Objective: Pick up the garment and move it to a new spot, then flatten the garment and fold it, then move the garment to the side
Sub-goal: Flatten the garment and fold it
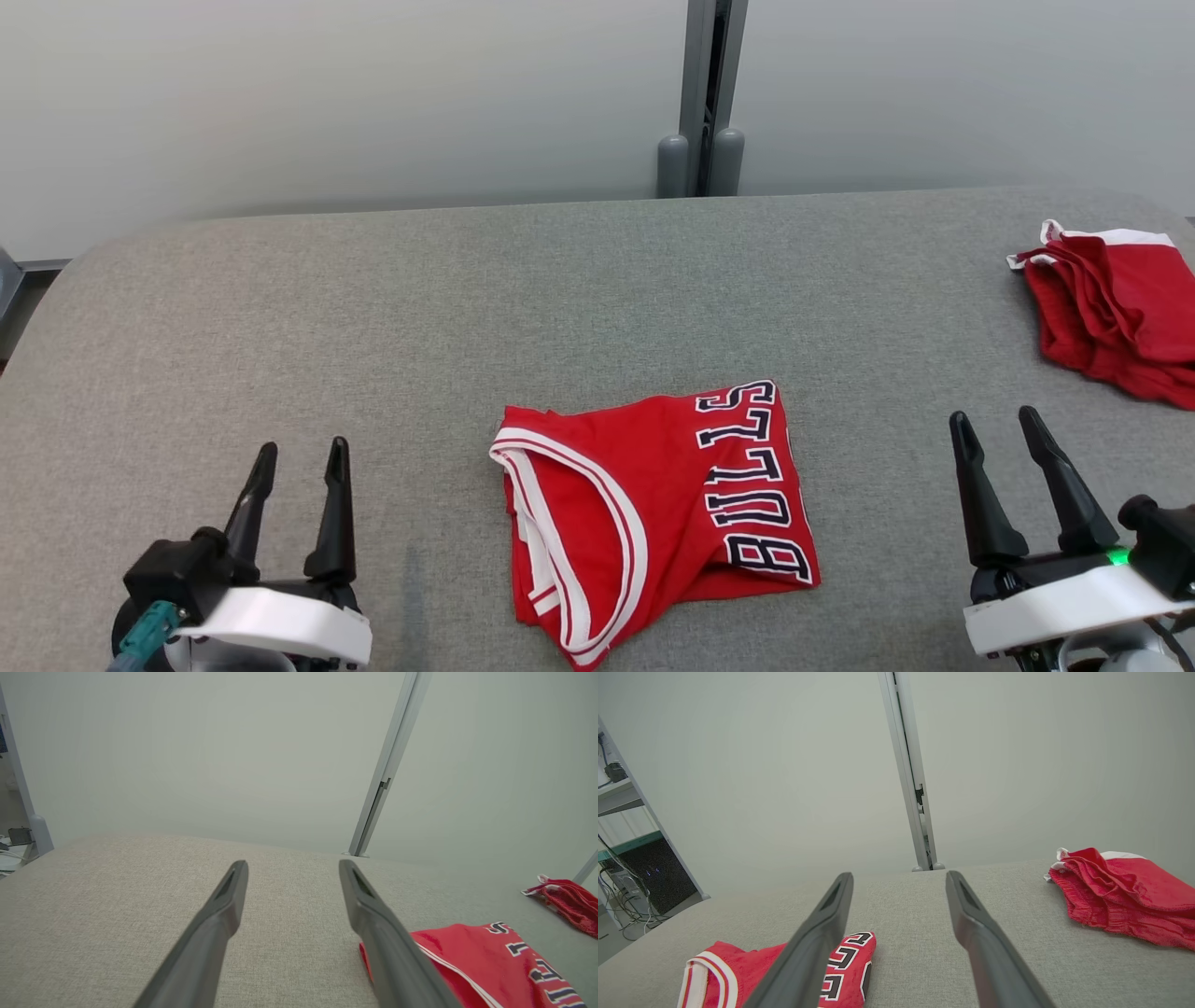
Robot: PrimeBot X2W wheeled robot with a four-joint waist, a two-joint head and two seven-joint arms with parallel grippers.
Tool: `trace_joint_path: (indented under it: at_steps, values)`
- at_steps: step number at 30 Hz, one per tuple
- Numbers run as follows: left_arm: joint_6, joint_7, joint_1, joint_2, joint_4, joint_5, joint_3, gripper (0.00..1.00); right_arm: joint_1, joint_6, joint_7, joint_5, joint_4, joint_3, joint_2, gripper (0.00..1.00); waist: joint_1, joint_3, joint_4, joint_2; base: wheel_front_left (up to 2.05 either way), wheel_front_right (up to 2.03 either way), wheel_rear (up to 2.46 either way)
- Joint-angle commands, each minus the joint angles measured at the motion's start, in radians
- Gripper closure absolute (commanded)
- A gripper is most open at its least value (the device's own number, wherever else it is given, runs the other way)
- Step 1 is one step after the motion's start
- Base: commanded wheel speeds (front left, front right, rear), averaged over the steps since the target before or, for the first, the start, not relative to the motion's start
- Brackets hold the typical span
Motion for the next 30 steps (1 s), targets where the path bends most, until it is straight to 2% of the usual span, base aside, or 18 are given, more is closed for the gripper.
trace_joint_path:
  at_steps: [1, 5, 13, 21, 30]
  values:
    - [-0.002, -0.001, 0.012, 0.003, 0.000, 0.006, 0.000, 0.00, 0.008, 0.000, -0.008, -0.008, -0.005, -0.009, 0.000, 0.00, 0.0000, 0.000, -0.001, 0.0000, 0.00, 0.00, 0.00]
    - [-0.009, -0.001, 0.032, 0.002, 0.020, 0.017, -0.044, 0.00, 0.027, 0.000, -0.009, -0.013, -0.008, -0.016, 0.014, 0.00, 0.0000, -0.002, -0.008, 0.0000, 0.00, 0.00, 0.00]
    - [-0.018, 0.007, 0.091, 0.010, 0.089, 0.041, -0.237, 0.00, 0.033, 0.000, 0.004, -0.019, -0.016, -0.026, 0.009, 0.00, 0.0000, -0.003, -0.009, 0.0000, 0.00, 0.00, 0.00]
    - [-0.018, 0.044, 0.112, 0.033, 0.112, -0.023, -0.423, 0.00, 0.019, 0.000, 0.015, -0.026, -0.025, -0.024, -0.001, 0.00, 0.0000, 0.017, -0.013, 0.0000, 0.00, 0.00, 0.00]
    - [-0.019, 0.065, 0.092, 0.054, 0.125, -0.089, -0.525, 0.00, 0.009, 0.000, 0.011, -0.021, -0.023, -0.022, -0.008, 0.00, 0.0000, 0.041, -0.031, 0.0000, 0.00, 0.00, 0.00]
